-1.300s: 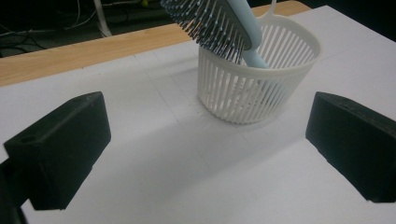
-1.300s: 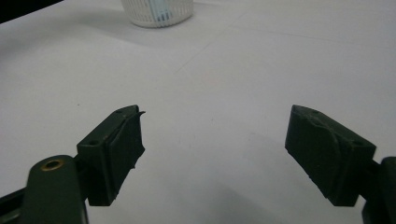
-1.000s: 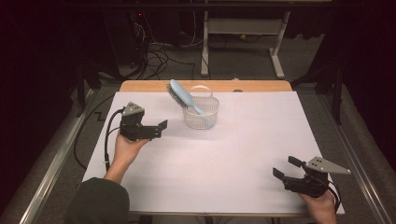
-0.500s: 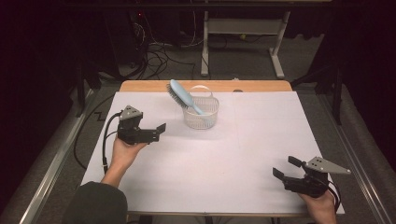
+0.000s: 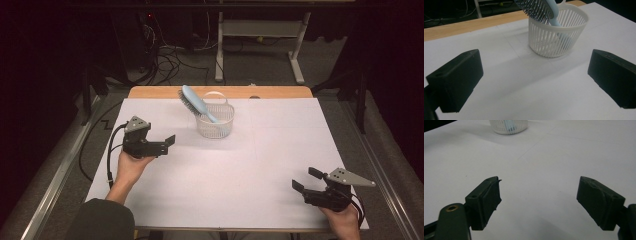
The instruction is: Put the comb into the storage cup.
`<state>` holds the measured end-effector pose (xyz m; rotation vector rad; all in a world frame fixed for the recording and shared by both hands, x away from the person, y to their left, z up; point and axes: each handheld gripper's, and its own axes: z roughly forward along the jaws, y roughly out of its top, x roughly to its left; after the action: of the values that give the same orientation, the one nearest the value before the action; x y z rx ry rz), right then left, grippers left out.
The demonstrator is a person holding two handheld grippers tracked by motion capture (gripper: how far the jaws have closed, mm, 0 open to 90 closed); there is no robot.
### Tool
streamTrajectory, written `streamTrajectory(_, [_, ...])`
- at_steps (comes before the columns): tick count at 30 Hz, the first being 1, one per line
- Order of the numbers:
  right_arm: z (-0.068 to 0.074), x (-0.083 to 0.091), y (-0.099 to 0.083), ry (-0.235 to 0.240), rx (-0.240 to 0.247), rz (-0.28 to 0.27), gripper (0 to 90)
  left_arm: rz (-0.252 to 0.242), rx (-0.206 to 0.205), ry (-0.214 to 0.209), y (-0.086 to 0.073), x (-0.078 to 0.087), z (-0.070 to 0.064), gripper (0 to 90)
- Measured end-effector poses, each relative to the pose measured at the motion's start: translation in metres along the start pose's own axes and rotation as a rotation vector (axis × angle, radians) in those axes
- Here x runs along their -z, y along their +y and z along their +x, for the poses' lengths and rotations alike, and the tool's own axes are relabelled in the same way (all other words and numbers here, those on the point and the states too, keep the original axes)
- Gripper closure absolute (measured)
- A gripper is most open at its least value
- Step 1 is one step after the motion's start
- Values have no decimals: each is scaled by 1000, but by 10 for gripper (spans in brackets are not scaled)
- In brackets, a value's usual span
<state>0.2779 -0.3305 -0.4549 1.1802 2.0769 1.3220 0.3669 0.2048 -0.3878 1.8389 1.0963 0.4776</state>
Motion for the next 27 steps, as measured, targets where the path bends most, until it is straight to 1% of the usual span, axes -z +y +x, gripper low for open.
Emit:
streamTrajectory(5, [0,0,0,0,0,0,198,8,-7,3,-2,2,0,0])
streamTrajectory(7, [0,0,0,0,1,0,198,3,-1,3,-3,3,0,0])
streamTrajectory(14, [0,0,0,0,1,0,199,-2,-2,0,-6,7,-1,0])
streamTrajectory(21, [0,0,0,1,-1,2,199,-3,-10,4,-10,10,-3,0])
streamTrajectory(27, [0,0,0,1,-2,1,199,-7,-6,-7,-13,13,-4,0])
